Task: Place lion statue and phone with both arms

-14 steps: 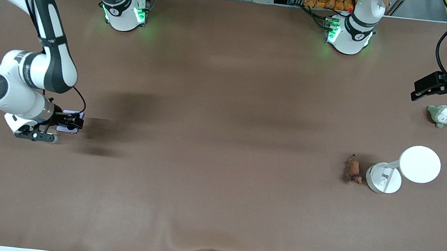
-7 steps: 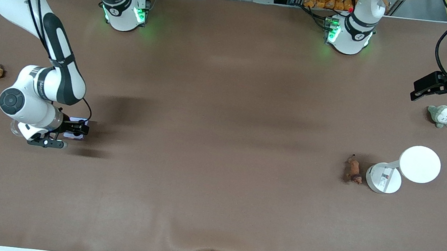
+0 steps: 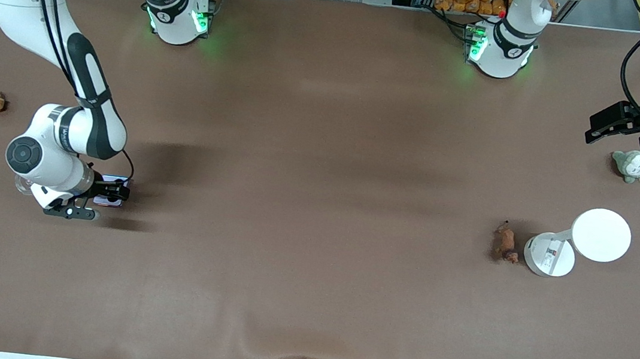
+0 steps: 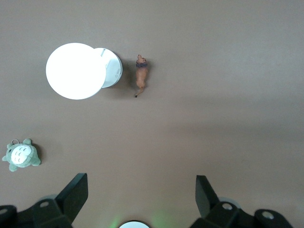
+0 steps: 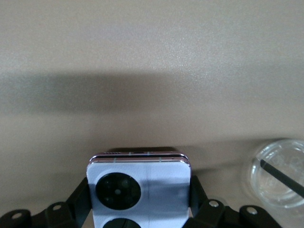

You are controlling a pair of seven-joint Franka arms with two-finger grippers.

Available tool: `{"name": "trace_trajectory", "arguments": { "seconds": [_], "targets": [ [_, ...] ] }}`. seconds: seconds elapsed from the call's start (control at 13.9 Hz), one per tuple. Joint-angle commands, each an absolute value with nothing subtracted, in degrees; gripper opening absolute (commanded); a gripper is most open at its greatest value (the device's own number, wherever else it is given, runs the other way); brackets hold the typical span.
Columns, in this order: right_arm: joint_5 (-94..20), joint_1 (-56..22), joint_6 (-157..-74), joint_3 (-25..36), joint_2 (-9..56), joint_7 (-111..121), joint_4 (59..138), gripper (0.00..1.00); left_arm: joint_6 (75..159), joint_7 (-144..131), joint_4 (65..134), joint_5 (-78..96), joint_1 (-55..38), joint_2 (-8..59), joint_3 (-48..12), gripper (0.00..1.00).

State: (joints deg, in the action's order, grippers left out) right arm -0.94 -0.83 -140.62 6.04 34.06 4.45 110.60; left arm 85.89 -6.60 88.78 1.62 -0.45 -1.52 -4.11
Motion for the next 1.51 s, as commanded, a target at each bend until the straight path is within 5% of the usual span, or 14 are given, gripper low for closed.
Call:
{"name": "trace_trajectory", "arguments": {
  "seconds": [0.0, 0.86, 1.15, 1.44],
  "targets": [
    [-0.79, 0.61, -140.45, 5.19, 34.89, 4.57, 108.98, 1.0, 85.61, -6.68, 88.24, 2.11, -0.09, -1.76, -4.39, 1.0],
    [-0.79, 0.18, -138.7, 4.66, 33.93, 4.39, 106.96, 1.0, 85.52, -6.06, 88.33, 2.2, 0.09, -1.93, -4.13, 1.0],
    [-0.53, 0.53, -124.94, 3.52, 31.91, 4.57, 98.99, 1.0, 85.52, -5.98, 88.51, 2.2, 0.09, -1.93, -4.13, 1.0],
    [-0.35, 0.35, -117.61, 3.6, 22.88, 5.27, 97.64, 1.0, 85.43, -5.8, 88.59, 2.2, 0.61, -1.93, -3.96, 1.0]
  ]
}}
